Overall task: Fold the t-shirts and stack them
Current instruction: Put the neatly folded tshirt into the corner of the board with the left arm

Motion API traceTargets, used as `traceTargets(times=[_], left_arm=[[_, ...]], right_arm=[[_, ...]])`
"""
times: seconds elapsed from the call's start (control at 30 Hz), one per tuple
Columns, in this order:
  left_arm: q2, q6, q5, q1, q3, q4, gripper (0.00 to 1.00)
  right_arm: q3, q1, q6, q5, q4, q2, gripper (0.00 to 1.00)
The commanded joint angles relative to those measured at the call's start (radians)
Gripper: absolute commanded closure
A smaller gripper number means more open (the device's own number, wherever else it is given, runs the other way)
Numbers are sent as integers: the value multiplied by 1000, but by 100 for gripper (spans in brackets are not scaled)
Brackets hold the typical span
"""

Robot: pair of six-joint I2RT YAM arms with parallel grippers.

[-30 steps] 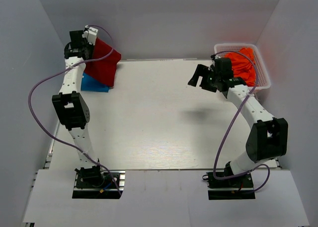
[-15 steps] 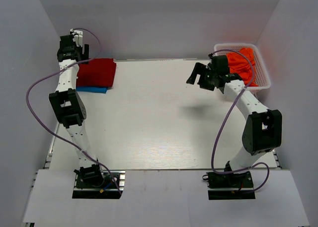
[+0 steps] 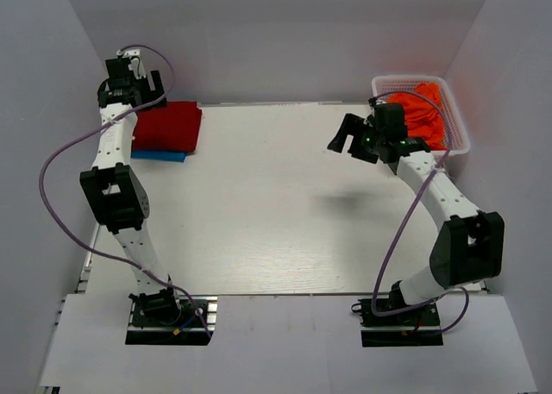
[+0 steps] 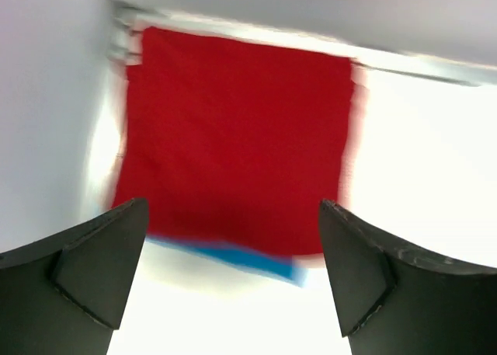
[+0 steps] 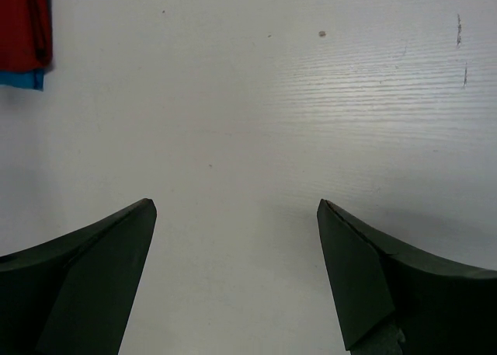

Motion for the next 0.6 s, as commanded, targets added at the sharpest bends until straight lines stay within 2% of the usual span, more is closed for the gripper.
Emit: traceTargets(times=[0.0,0.03,0.07,0.1,0.13,0.17,0.2,0.23,0.3,0.37,0.47,0.57], left_arm=[[-311,-247,181,-49,-183,-64,0],[-372,-275,195,-87,-266,-43,0],[-437,-306,207,-108,-447,14,0],[-572,-378,207,-129,-545,48,0],[-641,-409,207,-175,-635,75,0],[-705,-441,207,-198,-800,101,0],[-760,-458,207,-226,-864,143,0],[-841,-458,192,-276,-907,143,0],[-885,-458,135,-319,-940,21,0],[-948,-477,72,-361,-996,-26,0],[-1046,-497,86,-381,-1091,11,0],[-1069,-481,77,-393,-1092,11,0]], right_arm=[[-71,0,-8,18,1,-127,10],[-93,0,-8,19,1,-170,10],[-113,0,-2,21,-1,-191,10],[-184,0,-5,22,4,-258,10],[-208,0,-6,24,4,-283,10],[-231,-2,-2,27,1,-306,10],[-306,0,-2,33,4,-355,10],[-331,0,0,36,2,-404,10],[-421,0,18,48,-10,-469,10],[-481,0,32,56,-19,-538,10],[-550,0,61,85,-50,-596,10],[-612,0,70,102,-22,-658,10]])
